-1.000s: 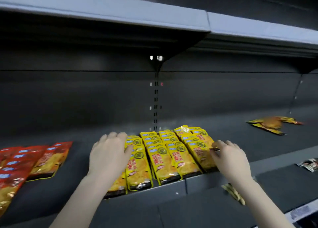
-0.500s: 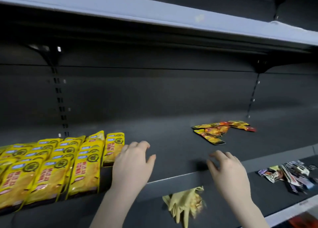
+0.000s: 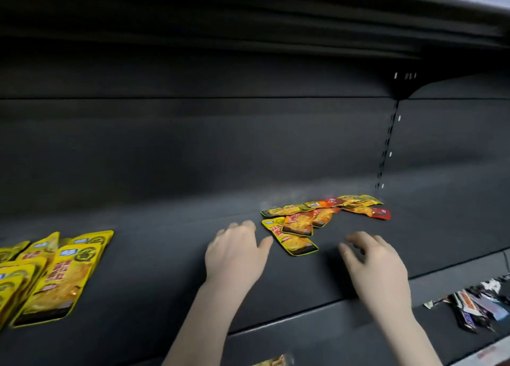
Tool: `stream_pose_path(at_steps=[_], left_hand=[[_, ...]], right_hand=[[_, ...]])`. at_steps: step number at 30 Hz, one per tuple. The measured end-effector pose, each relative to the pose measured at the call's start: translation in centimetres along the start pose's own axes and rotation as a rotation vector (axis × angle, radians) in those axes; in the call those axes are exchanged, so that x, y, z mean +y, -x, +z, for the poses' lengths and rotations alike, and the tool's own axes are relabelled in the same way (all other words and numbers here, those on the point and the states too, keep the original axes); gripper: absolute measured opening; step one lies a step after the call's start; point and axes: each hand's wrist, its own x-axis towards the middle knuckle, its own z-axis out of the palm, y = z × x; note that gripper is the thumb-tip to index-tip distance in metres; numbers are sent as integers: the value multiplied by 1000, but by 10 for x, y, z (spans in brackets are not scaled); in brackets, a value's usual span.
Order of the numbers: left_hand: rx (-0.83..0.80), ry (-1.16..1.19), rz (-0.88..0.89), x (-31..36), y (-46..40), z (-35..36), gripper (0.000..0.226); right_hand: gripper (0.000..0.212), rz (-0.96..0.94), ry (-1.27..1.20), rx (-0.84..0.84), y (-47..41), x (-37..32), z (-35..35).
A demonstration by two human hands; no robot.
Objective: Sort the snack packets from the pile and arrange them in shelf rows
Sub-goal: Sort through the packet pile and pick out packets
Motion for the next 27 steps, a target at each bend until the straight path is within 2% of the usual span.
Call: stream_pose_path(at_steps=[7,13,18,22,27], left_hand=[[-66,-142,-200,54,-37,49,49],[-49,-186,-372,78,-61,78,75],[-98,119,-533,75,-73,75,73],[-136,345,-521,71,-75,71,42],[-204,550,-470,50,-69,66,26]], right_hand=[[10,-62,30,-118,-63,60,0],[15,-91,65,-236,-91,100,-2],[30,-169,142,-377,-91,97,0],[35,-238,212,-433,-92,91,-1],[36,-230,227,-526,-103,86,2]])
